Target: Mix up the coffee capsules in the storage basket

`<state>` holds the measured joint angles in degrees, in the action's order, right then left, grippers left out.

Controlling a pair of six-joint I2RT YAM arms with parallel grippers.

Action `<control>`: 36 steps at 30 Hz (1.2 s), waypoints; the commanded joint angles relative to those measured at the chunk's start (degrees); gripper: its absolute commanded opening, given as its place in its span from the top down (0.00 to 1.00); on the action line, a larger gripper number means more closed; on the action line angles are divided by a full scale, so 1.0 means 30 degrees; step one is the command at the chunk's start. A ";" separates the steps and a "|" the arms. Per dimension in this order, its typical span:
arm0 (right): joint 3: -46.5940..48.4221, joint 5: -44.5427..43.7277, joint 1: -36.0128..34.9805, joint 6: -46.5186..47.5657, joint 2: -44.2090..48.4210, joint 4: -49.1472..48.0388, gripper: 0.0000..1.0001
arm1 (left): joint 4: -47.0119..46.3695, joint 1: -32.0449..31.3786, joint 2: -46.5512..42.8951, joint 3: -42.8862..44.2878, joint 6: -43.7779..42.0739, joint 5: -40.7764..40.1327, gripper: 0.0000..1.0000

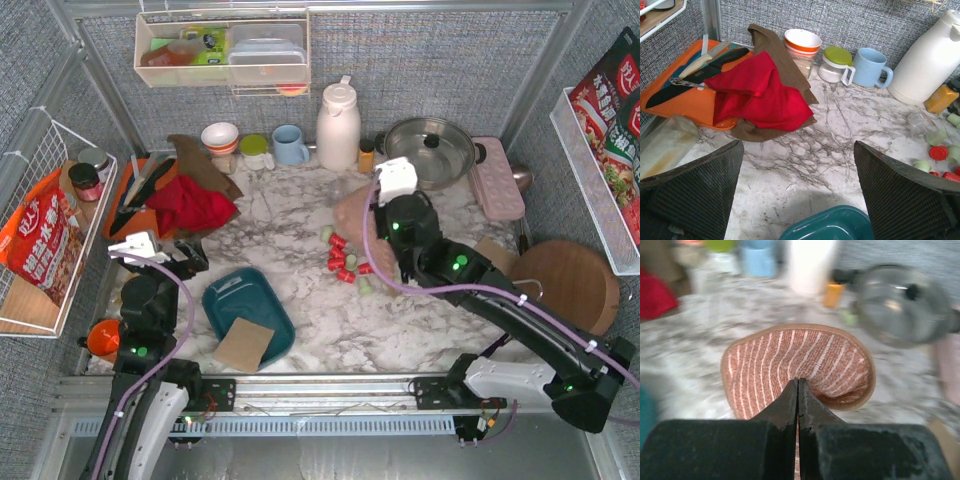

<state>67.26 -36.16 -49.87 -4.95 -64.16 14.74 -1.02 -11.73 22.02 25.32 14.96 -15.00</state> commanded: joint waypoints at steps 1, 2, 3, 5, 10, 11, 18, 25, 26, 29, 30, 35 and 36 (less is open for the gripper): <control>-0.0689 -0.3058 0.3369 0.3637 0.0352 -0.1436 1.00 | -0.0520 -0.0024 0.0093 -0.0003 -0.0211 0.0036 0.01; -0.0940 -0.2876 0.4554 0.3719 0.0443 -0.2197 1.00 | -0.0519 -0.0044 0.0100 -0.0003 -0.0212 0.0005 0.01; -0.1257 -0.2560 0.5702 0.3630 0.0543 -0.2751 1.00 | -0.0519 -0.0061 0.0101 -0.0003 -0.0212 0.0001 0.01; -0.1861 -0.1527 0.7985 0.3021 0.0564 -0.3920 1.00 | -0.0531 -0.0057 0.0132 -0.0007 -0.0240 -0.0030 0.01; -0.2698 0.1542 1.3219 0.0237 -0.0675 -0.5901 1.00 | -0.0498 -0.0075 0.0330 -0.0003 -0.0268 -0.0030 0.01; -0.2839 0.2090 1.4022 -0.0310 -0.1044 -0.6319 1.00 | -0.0506 -0.0076 0.0364 -0.0018 -0.0270 -0.0026 0.01; -0.4234 0.4415 1.7684 -0.3102 -0.3224 -1.1205 1.00 | -0.0503 -0.0120 0.0568 -0.0003 -0.0307 -0.0074 0.01; -0.1762 0.1833 1.9294 -0.5439 -0.6697 -0.9275 0.94 | -0.0459 -0.0106 0.0833 -0.0003 -0.0385 -0.0122 0.01; -0.1404 0.1277 1.9337 -0.5355 -0.7238 -0.8715 0.85 | -0.0449 -0.0105 0.0819 -0.0003 -0.0387 -0.0167 0.01; -0.1002 0.0952 1.9560 -0.5038 -0.8243 -0.7859 0.65 | -0.0450 -0.0105 0.0902 -0.0017 -0.0387 -0.0224 0.01; -0.1042 0.1090 1.9604 -0.4917 -0.8395 -0.7751 0.60 | -0.0452 -0.0112 0.0967 -0.0005 -0.0387 -0.0226 0.01; -0.0614 0.1943 1.9650 -0.4636 -0.8403 -0.6348 0.33 | -0.0279 -0.0112 0.1418 0.0120 -0.0389 -0.0163 0.01; -0.0221 0.2038 1.9619 -0.4768 -0.8272 -0.5522 0.30 | -0.0215 -0.0109 0.1507 0.0177 -0.0388 -0.0174 0.01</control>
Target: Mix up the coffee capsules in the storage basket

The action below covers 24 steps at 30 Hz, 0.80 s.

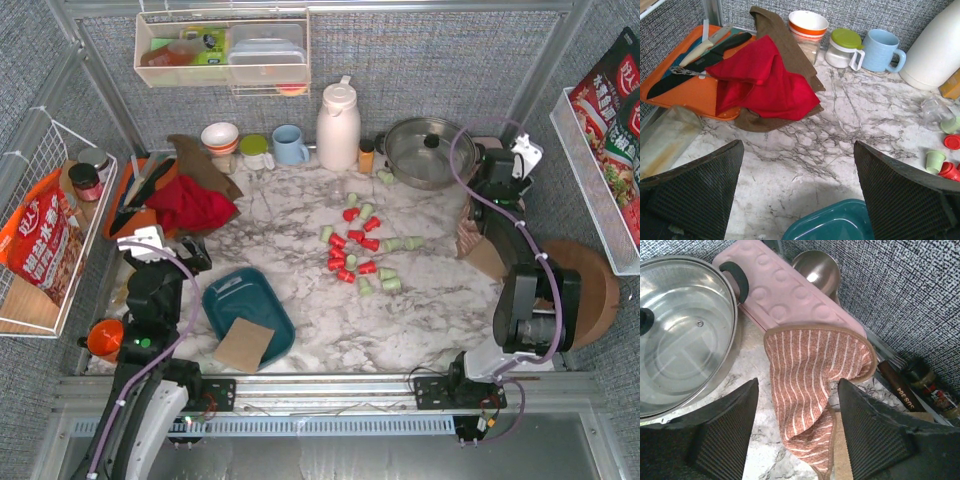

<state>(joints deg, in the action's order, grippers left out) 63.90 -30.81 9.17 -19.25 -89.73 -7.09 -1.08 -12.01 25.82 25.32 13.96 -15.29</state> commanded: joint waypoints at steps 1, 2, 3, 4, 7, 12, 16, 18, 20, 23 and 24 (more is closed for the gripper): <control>0.1225 0.0294 -0.0067 -0.0192 0.0423 0.2724 0.29 | -0.0053 -0.0011 0.0346 0.0287 -0.0052 -0.0110 0.01; 0.1504 0.0328 -0.0130 -0.0420 0.0733 0.3695 0.28 | 0.0130 -0.0010 0.0480 0.0432 -0.0016 -0.0194 0.01; 0.1667 0.0373 -0.0259 -0.0669 0.1124 0.4567 0.28 | 0.0310 -0.0010 0.0636 0.0612 0.0066 -0.0311 0.01; 0.1632 0.0419 -0.0429 -0.0835 0.1594 0.5210 0.28 | 0.0563 -0.0010 0.0911 0.0887 0.0175 -0.0425 0.01; 0.0454 0.0617 -0.1369 -0.0785 0.3570 0.5899 0.27 | 0.1851 -0.0013 0.1854 0.1908 0.0837 -0.0582 0.01; -0.3610 0.0297 -0.4154 0.0609 0.7675 0.4998 0.27 | 0.5181 -0.0018 0.4075 0.4077 0.2978 -0.1016 0.01; -0.6633 0.0295 -0.6511 0.0618 1.0761 0.4783 0.27 | 0.8746 -0.0037 0.5708 0.5671 0.5293 -0.1622 0.01; -0.8037 0.0669 -0.7523 0.0013 1.1990 0.4922 0.27 | 1.0077 -0.0039 0.6062 0.6095 0.6109 -0.1871 0.01; -0.9170 0.1191 -0.8545 -0.0594 1.2850 0.4815 0.27 | 1.1225 -0.0042 0.6085 0.6350 0.7251 -0.2193 0.01; -1.0639 0.1662 -0.9664 -0.0984 1.3532 0.4360 0.27 | 1.2550 -0.0086 0.5849 0.6411 0.8940 -0.1931 0.01; -1.0955 0.1686 -0.9987 -0.0981 1.3560 0.4306 0.27 | 1.3043 -0.0133 0.5852 0.6384 0.9531 -0.1685 0.01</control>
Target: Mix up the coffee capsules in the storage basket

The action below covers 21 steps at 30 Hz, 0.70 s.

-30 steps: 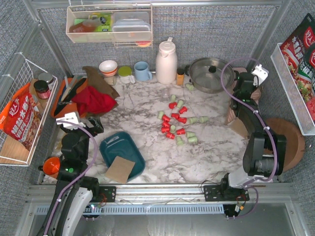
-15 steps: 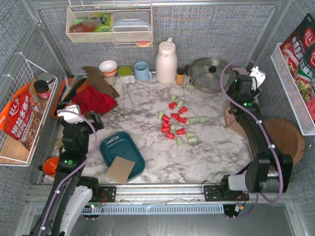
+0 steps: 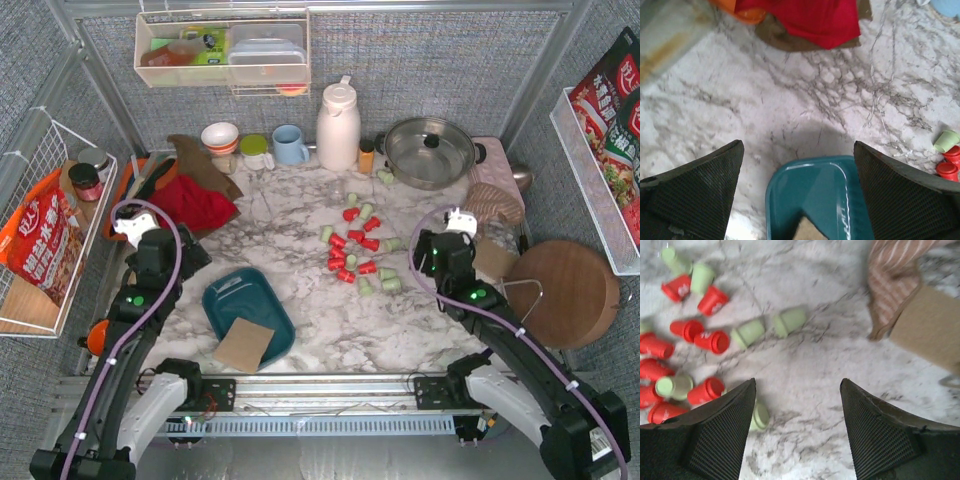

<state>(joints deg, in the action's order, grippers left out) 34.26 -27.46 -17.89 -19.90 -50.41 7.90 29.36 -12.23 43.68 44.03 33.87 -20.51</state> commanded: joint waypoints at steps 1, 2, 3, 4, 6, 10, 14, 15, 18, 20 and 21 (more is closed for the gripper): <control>-0.1349 0.0582 -0.1293 -0.0648 0.0416 -0.0787 0.27 | 0.3399 -0.0143 -0.0053 0.0122 0.3426 0.0347 0.01; -0.1592 0.0619 -0.1554 -0.0517 0.0338 -0.0861 0.27 | 0.3919 -0.0267 0.0041 0.0078 0.3884 0.0723 0.01; -0.1758 0.0734 -0.1733 -0.0363 0.0237 -0.0950 0.27 | 0.4516 -0.0425 0.0294 0.0040 0.4311 0.1031 0.00; -0.1845 0.0873 -0.1843 -0.0393 0.0133 -0.0907 0.27 | 0.4986 -0.0694 0.0495 -0.0020 0.4690 0.1201 0.01; -0.1806 0.1274 -0.1898 -0.0649 0.0014 -0.0900 0.27 | 0.6006 -0.1554 0.0669 -0.0200 0.5984 0.1145 0.03; -0.1833 0.2304 -0.1918 -0.0815 -0.0056 -0.1306 0.27 | 0.7323 -0.3608 0.0616 -0.0835 0.8514 0.1064 0.14; -0.2041 0.2826 -0.1922 -0.1059 -0.0068 -0.1707 0.27 | 0.8908 -0.5494 0.0519 -0.1623 1.0959 0.0968 0.18; -0.2070 0.2993 -0.1925 -0.1110 -0.0067 -0.1804 0.27 | 0.9281 -0.5931 0.0439 -0.1737 1.1487 0.0867 0.19; -0.2075 0.3374 -0.1918 -0.1243 -0.0191 -0.2049 0.27 | 1.0514 -0.6844 0.0219 -0.1906 1.2674 0.0485 0.21; -0.2058 0.3508 -0.1927 -0.1276 -0.0305 -0.2131 0.27 | 1.1255 -0.7306 0.0100 -0.1975 1.3277 0.0371 0.21; -0.2029 0.3567 -0.1926 -0.1276 -0.0353 -0.2113 0.27 | 1.1530 -0.7648 0.0016 -0.1931 1.3633 0.0342 0.22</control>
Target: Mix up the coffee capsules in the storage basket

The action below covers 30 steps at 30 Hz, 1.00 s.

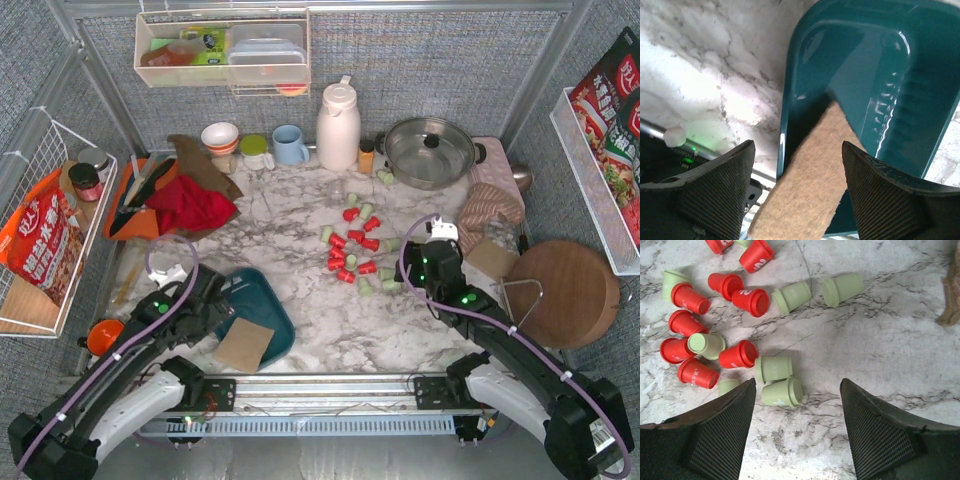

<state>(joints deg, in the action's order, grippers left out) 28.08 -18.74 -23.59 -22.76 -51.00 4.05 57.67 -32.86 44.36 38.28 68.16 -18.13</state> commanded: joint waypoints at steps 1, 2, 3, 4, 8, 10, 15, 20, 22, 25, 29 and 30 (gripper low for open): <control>0.0085 0.0697 -0.0032 -0.0322 -0.0206 -0.0803 0.27 | 0.2378 -0.1098 -0.0290 -0.0005 0.2514 -0.0459 0.22; 0.0113 0.0742 -0.0044 -0.0326 -0.0223 -0.0770 0.27 | 0.2597 -0.1280 -0.0387 -0.0008 0.2806 -0.0460 0.24; 0.0120 0.0740 -0.0027 -0.0326 -0.0225 -0.0744 0.27 | 0.2778 -0.1608 -0.0447 -0.0034 0.3077 -0.0362 0.25; 0.0132 0.0769 -0.0039 -0.0323 -0.0211 -0.0737 0.27 | 0.2830 -0.1775 -0.0506 -0.0157 0.3268 -0.0108 0.26; 0.0079 0.0701 -0.0034 -0.0295 -0.0109 -0.0714 0.27 | 0.2667 -0.2440 -0.0866 -0.0779 0.4051 0.0970 0.31; 0.0104 0.0676 -0.0035 -0.0242 -0.0107 -0.0707 0.27 | 0.2707 -0.2858 -0.1031 -0.0791 0.4517 0.1188 0.32; 0.0169 0.0517 -0.0017 -0.0069 -0.0319 -0.0649 0.27 | 0.2516 -0.3623 -0.0678 -0.0493 0.5090 0.1399 0.34; 0.0280 0.0146 -0.0032 0.0113 -0.0487 -0.0387 0.27 | 0.1923 -0.4614 0.0595 0.0175 0.5163 0.1192 0.42; 0.0266 0.0111 -0.0018 0.0117 -0.0547 -0.0436 0.27 | 0.2076 -0.4958 0.1026 0.0739 0.5116 0.0774 0.49; 0.0259 0.0066 -0.0018 0.0119 -0.0674 -0.0499 0.27 | 0.2237 -0.5306 0.1472 0.1465 0.4922 0.0604 0.67; 0.0324 0.0124 -0.0034 0.0088 -0.0995 -0.0615 0.27 | 0.1973 -0.5586 0.1884 0.1913 0.4791 0.0565 0.87; 0.0341 0.0124 -0.0029 0.0088 -0.1080 -0.0619 0.27 | 0.1660 -0.5634 0.1946 0.1902 0.4775 0.0602 0.91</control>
<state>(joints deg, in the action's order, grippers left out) 28.45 -17.80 -23.59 -22.65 -53.58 3.20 63.86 -49.23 49.60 43.33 82.91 -15.55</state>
